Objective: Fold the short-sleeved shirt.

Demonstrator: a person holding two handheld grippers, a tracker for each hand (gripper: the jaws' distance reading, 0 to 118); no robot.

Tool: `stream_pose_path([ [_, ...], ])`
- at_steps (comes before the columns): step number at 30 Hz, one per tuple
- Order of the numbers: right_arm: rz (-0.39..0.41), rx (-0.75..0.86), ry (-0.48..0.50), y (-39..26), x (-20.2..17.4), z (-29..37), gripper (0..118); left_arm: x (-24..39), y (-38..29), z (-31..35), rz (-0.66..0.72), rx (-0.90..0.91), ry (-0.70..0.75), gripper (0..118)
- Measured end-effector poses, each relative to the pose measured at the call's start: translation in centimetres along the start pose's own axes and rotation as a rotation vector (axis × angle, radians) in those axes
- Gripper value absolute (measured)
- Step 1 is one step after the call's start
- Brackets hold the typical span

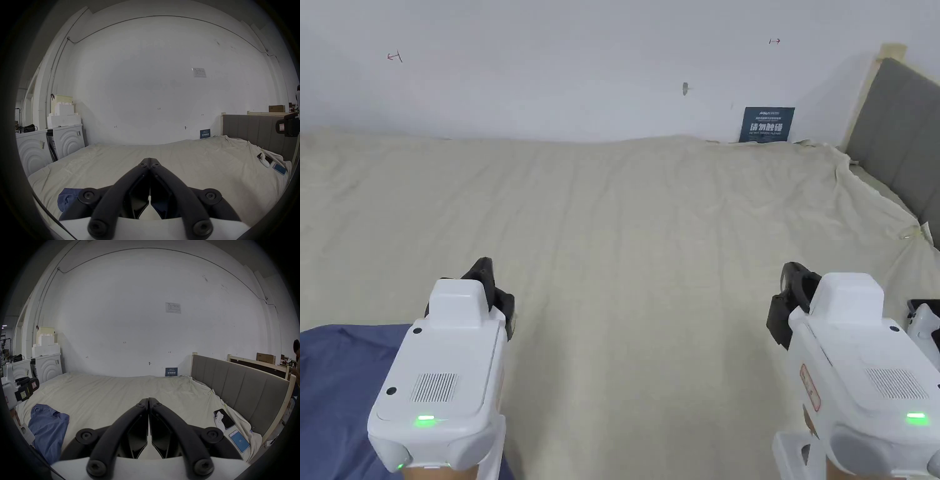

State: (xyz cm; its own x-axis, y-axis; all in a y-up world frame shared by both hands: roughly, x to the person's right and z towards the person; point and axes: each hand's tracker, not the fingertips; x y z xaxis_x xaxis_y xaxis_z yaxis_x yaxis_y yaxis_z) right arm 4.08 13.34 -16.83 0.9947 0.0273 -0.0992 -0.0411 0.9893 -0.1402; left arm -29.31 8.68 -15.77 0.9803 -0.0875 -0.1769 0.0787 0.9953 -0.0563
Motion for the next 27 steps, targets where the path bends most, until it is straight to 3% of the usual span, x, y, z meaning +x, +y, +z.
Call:
stream_pose_path([
  [18,0.015,0.015,0.017,0.6,-1.0,0.2,0,-1.1,0.4,0.1,0.042,0.002,0.016,0],
  [27,0.032,0.034,0.108,1.4,-4.9,-1.2,0,-5.2,0.7,1.5,0.047,0.015,0.116,0],
])
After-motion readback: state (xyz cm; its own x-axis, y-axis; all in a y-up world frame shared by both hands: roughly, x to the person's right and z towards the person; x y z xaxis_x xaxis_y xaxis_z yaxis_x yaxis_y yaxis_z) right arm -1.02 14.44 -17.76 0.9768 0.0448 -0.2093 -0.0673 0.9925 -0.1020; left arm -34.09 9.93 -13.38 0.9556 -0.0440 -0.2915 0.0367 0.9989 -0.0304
